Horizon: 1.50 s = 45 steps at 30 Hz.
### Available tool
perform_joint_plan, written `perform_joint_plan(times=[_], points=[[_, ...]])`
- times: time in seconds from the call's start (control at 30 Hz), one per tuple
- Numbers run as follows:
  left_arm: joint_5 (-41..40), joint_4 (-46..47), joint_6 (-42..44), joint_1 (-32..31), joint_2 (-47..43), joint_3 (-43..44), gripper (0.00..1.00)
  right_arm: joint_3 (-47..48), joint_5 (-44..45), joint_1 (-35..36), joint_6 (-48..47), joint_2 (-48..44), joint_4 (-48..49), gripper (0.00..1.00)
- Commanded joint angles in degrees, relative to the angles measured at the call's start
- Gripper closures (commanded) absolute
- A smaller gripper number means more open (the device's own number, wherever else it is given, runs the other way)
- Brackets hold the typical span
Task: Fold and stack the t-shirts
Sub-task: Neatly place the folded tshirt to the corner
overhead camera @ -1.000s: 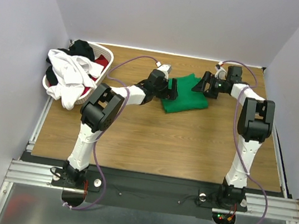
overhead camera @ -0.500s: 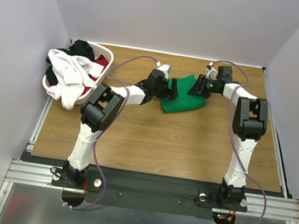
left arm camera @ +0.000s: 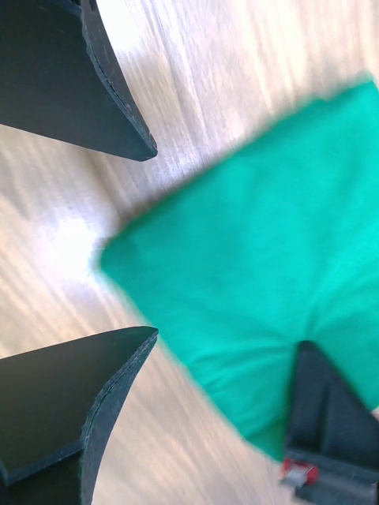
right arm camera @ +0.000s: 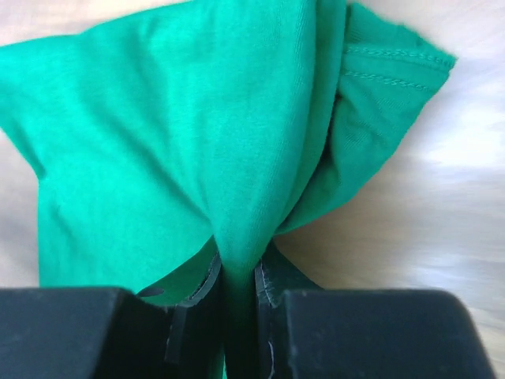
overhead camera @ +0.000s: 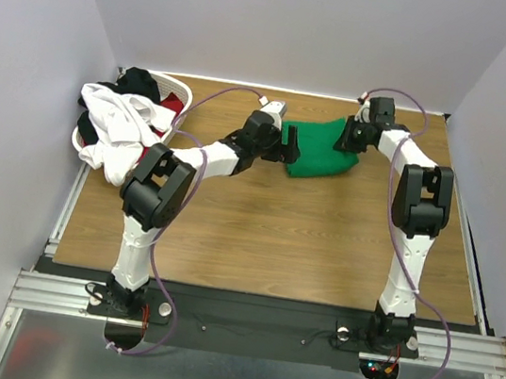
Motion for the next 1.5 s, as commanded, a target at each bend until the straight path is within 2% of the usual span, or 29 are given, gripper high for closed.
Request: perform_joint_plan(times=[0.0, 0.27, 0.5, 0.73, 1.07, 1.13, 1.17, 1.23, 1.27, 1.33, 1.37, 1.4, 1.47], points=[[-0.9, 1.8, 1.6, 1.2, -9.0, -3.1, 0.01, 8.3, 12.4, -2.5, -5.0, 1.0, -3.7, 1.0], [-1.8, 2.1, 1.8, 2.1, -13.0, -7.8, 0.01, 19.7, 21.8, -6.9, -15.2, 7.2, -8.5, 1.0], [-2.2, 1.8, 1.4, 2.6, -12.5, -8.6, 0.01, 26.9, 24.8, -12.3, -21.8, 10.6, -9.7, 1.0], [-2.6, 1.0, 1.3, 2.7, -11.2, -8.4, 0.01, 34.1, 29.8, -14.4, -28.7, 15.3, -9.6, 1.0], [-4.3, -0.7, 1.8, 2.8, -10.5, -8.2, 0.01, 38.6, 32.4, -17.1, -29.5, 20.0, -9.1, 0.99], [-4.4, -0.9, 1.9, 2.8, -10.5, -8.3, 0.01, 39.2, 32.7, -17.3, -29.1, 20.4, -8.0, 0.9], [-4.4, -0.9, 1.9, 2.8, -10.6, -8.4, 0.01, 39.5, 33.0, -17.4, -29.0, 20.4, -7.6, 0.77], [-4.6, -0.9, 2.0, 2.8, -11.1, -8.6, 0.01, 40.1, 33.1, -17.4, -28.6, 20.1, -7.2, 0.59], [-4.8, -0.9, 2.1, 2.8, -11.2, -8.8, 0.01, 40.4, 33.2, -17.4, -28.4, 19.9, -7.1, 0.38], [-5.3, -0.9, 2.1, 2.8, -12.1, -9.0, 0.01, 40.3, 33.4, -17.4, -27.6, 18.4, -6.9, 0.14], [-5.5, -1.0, 2.1, 2.8, -12.5, -9.3, 0.01, 40.0, 34.1, -17.4, -27.4, 17.7, -6.5, 0.06], [-5.7, -0.7, 2.1, 2.8, -13.3, -9.5, 0.01, 38.9, 34.4, -17.4, -27.4, 16.9, -6.2, 0.0], [-5.6, -0.7, 2.1, 2.8, -14.7, -9.9, 0.01, 37.7, 35.4, -17.4, -27.7, 14.6, -5.6, 0.0]])
